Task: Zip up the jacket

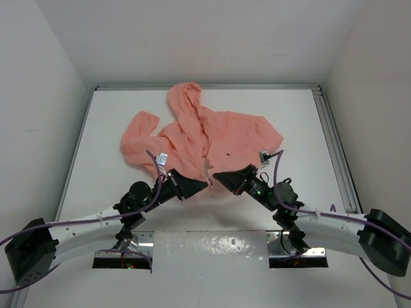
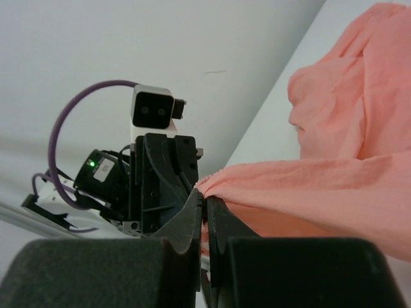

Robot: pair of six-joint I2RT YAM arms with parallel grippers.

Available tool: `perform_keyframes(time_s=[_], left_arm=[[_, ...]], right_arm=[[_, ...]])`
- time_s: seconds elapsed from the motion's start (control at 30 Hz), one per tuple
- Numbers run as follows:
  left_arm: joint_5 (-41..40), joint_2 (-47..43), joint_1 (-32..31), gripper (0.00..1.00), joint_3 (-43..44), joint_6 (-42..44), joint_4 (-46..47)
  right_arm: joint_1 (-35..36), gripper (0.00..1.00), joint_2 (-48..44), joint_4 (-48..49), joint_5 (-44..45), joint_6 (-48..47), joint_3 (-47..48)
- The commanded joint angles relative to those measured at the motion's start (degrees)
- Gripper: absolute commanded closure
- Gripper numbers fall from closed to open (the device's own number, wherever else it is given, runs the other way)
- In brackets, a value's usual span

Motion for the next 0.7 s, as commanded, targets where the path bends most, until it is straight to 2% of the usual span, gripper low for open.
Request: perform_keyframes(time_s=[0.0,0.2,0.4,0.47,0.57,0.67], left_arm=[[2.7,0.9,0.2,1.0,2.7,2.8,-1.3],[2.7,0.5,0.2,1.0,9.3,8.8,-15.7],[2.2,4.1,0.2,1.0,11.2,10.7,-20.9],[1.7,4.9,0.3,1.0,12.8,11.5,-22.3],[4.8,4.3,0.3,1.0,12.8,12.9,-17.8],[6.8,2.1,0.2,1.0,13.3,13.9,-17.8]], right_arm=[[0.3,1.0,1.3,-0.8,-2.9,0.0,2.6],[0.3,1.0,1.0,-11.1,-5.7,-2.4,8.0],[0.3,1.0,2.9,-15.4,-6.2,-2.2,13.5],[0.2,1.0,4.2,-16.1,-5.9,-2.4,14.4],[-0.2,1.0,5.0,-19.6,-1.2,-4.4,15.7],[-0.5,1.0,6.1,-19.4,2.6,-7.4,15.1]])
